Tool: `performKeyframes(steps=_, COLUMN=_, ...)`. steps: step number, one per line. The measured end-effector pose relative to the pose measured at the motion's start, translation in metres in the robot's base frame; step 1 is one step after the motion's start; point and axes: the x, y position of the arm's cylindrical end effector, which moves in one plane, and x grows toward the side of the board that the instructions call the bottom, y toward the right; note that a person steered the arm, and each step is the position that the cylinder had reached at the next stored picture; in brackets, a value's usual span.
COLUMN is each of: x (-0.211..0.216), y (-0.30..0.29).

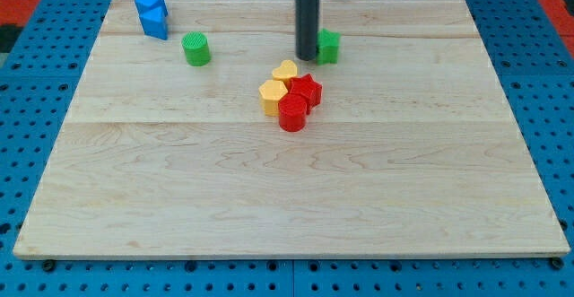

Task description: Push the green circle towards the yellow heart

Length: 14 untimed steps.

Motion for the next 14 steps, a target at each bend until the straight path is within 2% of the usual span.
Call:
performKeyframes(steps=1, x=-0.009, y=0.018)
performKeyframes(steps=3, x=-0.002, y=-0.091)
performKeyframes(steps=5, x=0.038, y=-0.193)
performKeyframes(steps=6, x=0.024, y=-0.227)
performKeyframes(steps=8, x=-0.005, y=-0.193)
performKeyframes(steps=9, x=-0.009, y=-0.141)
performKeyframes(steps=11, x=-0.069, y=-0.125)
performKeyframes(steps=13, x=-0.064, y=-0.048)
performKeyframes(steps=14, x=-0.063, y=-0.028)
